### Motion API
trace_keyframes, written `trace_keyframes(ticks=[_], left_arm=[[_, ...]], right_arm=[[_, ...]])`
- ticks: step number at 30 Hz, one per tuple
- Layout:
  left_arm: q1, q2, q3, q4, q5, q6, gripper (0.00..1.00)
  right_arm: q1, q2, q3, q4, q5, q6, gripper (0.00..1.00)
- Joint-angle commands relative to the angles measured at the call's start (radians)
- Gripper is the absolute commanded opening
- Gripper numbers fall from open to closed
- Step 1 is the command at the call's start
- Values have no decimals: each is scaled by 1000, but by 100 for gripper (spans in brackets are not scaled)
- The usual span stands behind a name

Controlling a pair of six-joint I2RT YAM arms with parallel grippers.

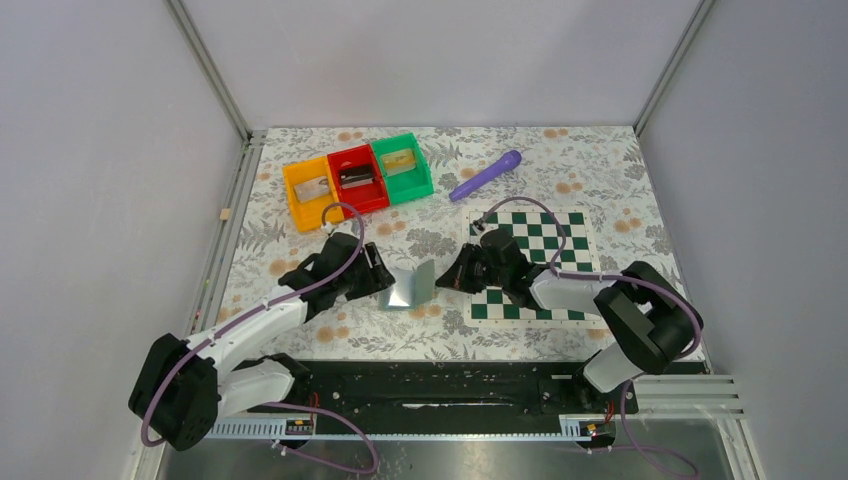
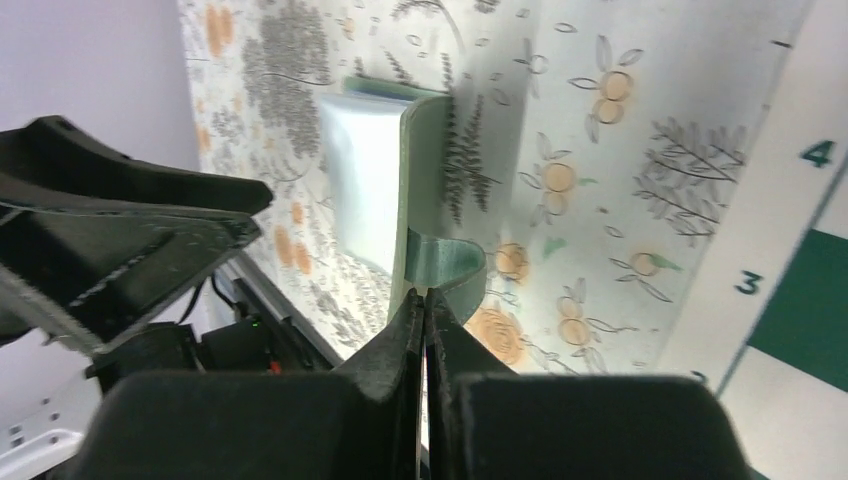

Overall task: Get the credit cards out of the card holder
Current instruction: Open the card holder at the center of the board, then remove the credit card from the card holder.

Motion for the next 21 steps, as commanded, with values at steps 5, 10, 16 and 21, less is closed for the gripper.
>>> trace_keyframes(ticks=[5,10,16,21], left_arm=[[67,11,-20,11,-2,2,56],[113,-3,-39,0,12,18,54],[126,-25,-63,56,99,18,50],[127,15,-76,147,200,29,48]], right_arm=[[-16,59,2,-66,59,-88,0],[-17,101,43,-125,77,-132,0],[-18,139,85,-139,75,-157,0],[-23,161,132,-179,80,-198,0]])
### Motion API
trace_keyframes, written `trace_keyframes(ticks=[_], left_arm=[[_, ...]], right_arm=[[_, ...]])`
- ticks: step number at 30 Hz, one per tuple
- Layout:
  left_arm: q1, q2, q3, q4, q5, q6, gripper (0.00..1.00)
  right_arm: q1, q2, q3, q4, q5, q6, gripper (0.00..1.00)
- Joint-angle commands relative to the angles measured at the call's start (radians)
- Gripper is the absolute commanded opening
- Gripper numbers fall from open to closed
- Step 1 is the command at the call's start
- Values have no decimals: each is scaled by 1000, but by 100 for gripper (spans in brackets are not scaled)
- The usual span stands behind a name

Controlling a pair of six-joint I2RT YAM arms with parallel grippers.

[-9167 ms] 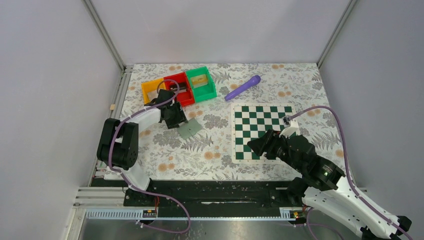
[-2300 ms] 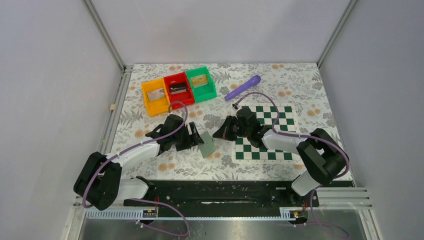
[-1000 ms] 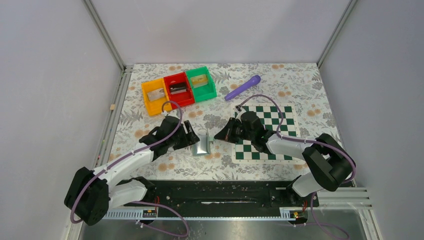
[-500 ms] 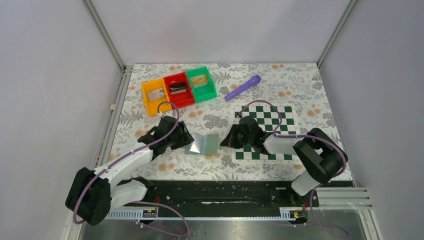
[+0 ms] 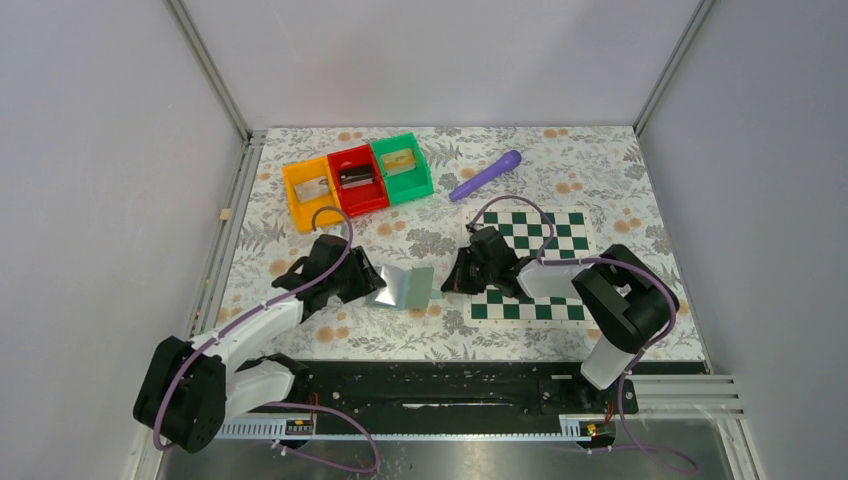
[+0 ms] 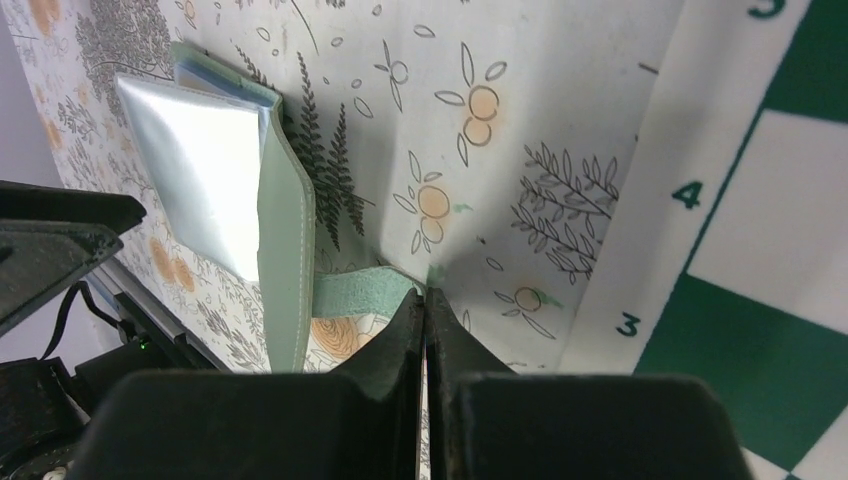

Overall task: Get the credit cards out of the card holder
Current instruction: Remove the credit card from the card holder.

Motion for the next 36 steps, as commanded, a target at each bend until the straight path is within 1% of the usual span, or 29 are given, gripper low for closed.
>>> trace_keyframes(ticks=[1,7,13,16,18,21,23,27,33,36], left_arm=[[7,31,-6,123,107,21,48],[6,89,-6,175,128,25,50],[6,77,1,174,128,39,51],[7,59,22,105,70,55,52],[6,50,37,57,15,64,54],[6,49,40,44,-6,68,56],[6,58,37,57,13,64,56],[5,70,15,145,97,48,58],[4,87,-5,220,159,31,57],[4,105,-7,232,180,26,56]], right_arm=[[-10,21,67,-49,29,-66,0],[-17,28,90,-79,30,-91,0],[-21,28,99,-87,26,-97,0],[-23,30,102,-85,22,-97,0],[-23,33,103,-85,21,-97,0],[-22,39,103,-84,19,-99,0],[-22,42,104,-82,18,-98,0],[-22,44,105,-78,13,-95,0],[-23,40,105,-77,7,-94,0],[-23,35,103,-76,9,-94,0]])
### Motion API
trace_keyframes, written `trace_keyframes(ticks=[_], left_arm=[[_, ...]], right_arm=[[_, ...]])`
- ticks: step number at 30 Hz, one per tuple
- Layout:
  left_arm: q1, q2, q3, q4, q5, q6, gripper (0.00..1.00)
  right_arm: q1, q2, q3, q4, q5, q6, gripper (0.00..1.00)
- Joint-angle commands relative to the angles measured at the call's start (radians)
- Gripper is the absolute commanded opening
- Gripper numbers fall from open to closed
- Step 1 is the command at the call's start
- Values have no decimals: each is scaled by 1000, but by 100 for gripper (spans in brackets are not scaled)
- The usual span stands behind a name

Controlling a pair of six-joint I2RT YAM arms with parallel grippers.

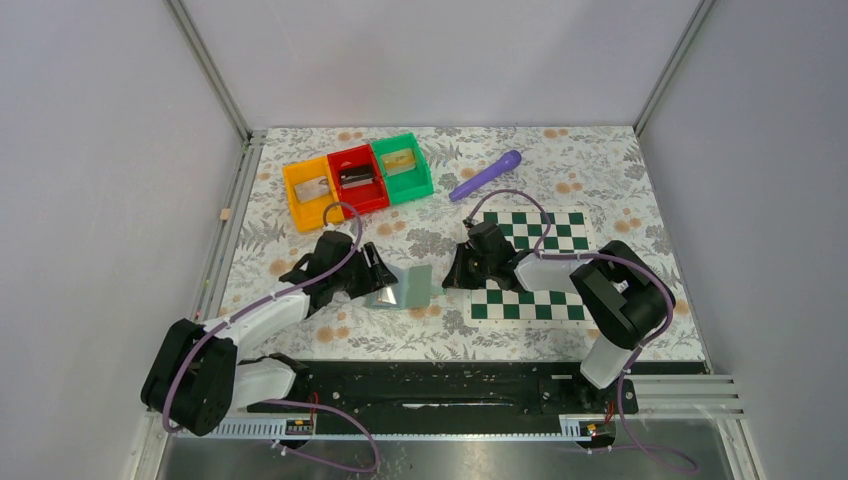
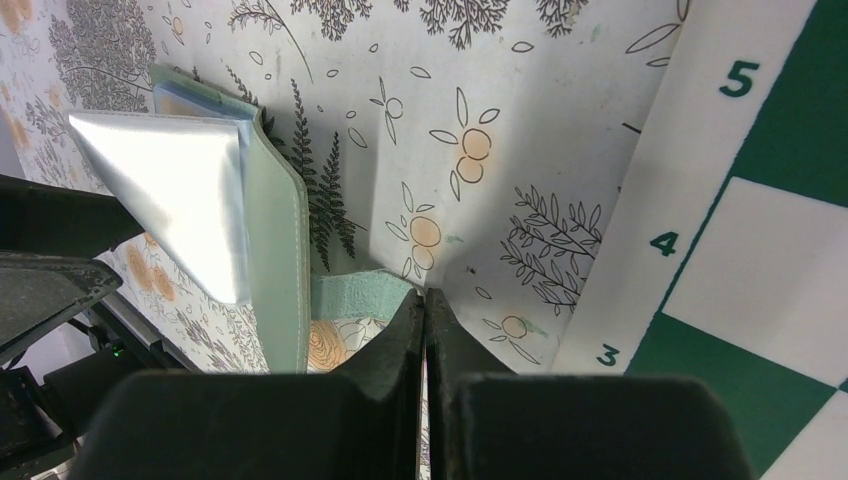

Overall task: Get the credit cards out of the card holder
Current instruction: Remove the credit card from the card holder.

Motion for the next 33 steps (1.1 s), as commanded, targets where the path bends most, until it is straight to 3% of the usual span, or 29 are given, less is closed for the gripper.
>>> trace_keyframes(ticks=[1,8,13,21,33], left_arm=[[2,21,-6,85,64,-13,56],[3,9,-42,235,183,-53,56],[-12,62,-68,373,270,-105,55],[-41,114,-52,400,267,-108,54],[-83,194,14,438,263,-133,56]], right_arm=[[-5,1,25,4,4,-16,0],[-7,1,28,4,1,-12,3],[-5,-18,42,-17,-3,-9,15],[-6,-158,62,-110,22,-10,32],[-6,-343,30,-135,4,45,35]])
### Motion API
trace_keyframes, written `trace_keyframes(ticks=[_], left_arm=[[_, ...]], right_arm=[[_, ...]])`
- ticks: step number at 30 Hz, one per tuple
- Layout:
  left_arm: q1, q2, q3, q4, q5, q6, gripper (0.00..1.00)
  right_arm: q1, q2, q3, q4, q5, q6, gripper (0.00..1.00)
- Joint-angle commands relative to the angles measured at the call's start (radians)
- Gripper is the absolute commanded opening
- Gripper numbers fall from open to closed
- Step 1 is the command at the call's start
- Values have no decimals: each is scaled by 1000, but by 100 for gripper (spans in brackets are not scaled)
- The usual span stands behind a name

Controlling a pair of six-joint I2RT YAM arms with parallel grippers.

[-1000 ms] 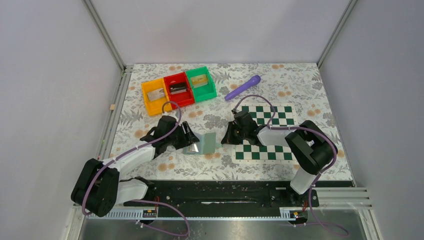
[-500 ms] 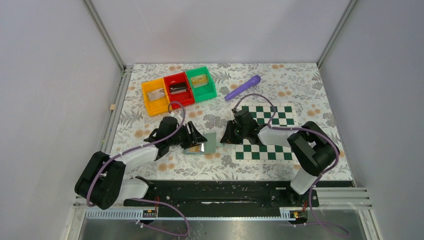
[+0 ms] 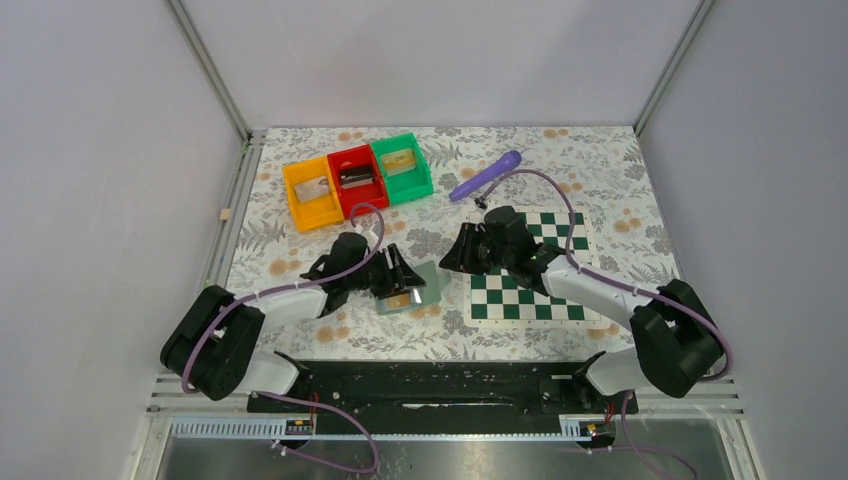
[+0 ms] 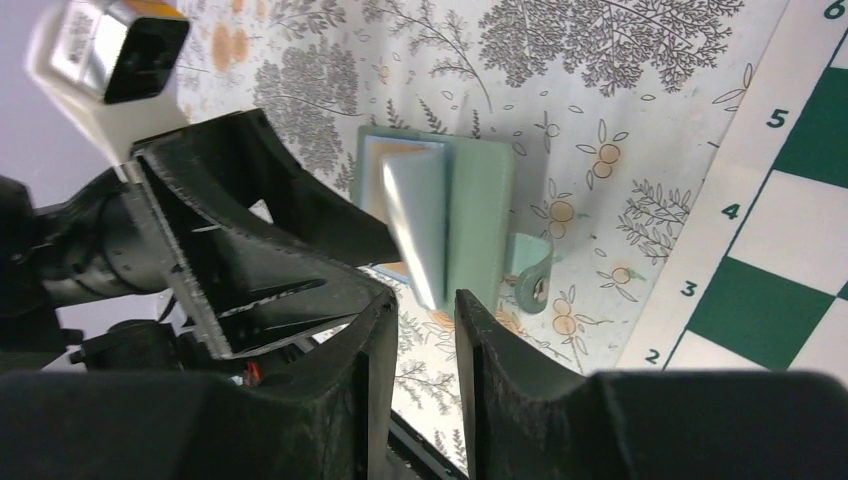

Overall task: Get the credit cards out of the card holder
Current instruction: Remove the credit card from the card holder.

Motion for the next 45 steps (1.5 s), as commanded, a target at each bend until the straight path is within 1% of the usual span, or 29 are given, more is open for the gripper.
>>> trace_keyframes(ticks=[1,5,9,13,15,22,25,29,33,39,42,45], left_arm=[[-7,11,59,71,18,-14,57],[-19,25,88,62,19,-12,59],[-23,39,99,61,19,-9,60],[-31,58,104,90,27,-20,61],[-35,81,106,112,34,-32,61],[-36,154,139,149,51,-52,61],[-36,163,174,124,44,-49,60],[-37,185,225,84,33,-39,60],[-36,229,242,75,24,-41,60],[-35,279,228,127,35,-66,60],[-37,285,244,110,35,-62,60],[-37,276,259,76,25,-50,61]], right_arm=[[-5,-68,-6,-4,3,26,35],[-5,-89,-9,-7,10,29,36],[-6,-103,-1,-29,30,22,39],[-6,-113,-1,-52,53,1,43],[-6,-111,-1,-55,54,-4,44],[-5,-108,-5,-24,-10,7,28],[-4,-113,-24,-11,-31,18,25],[2,-120,-89,81,-72,69,22],[35,-94,-112,138,-62,96,21],[128,-10,-73,197,-35,131,22],[174,35,-40,202,7,140,22],[191,74,-39,221,64,154,22]])
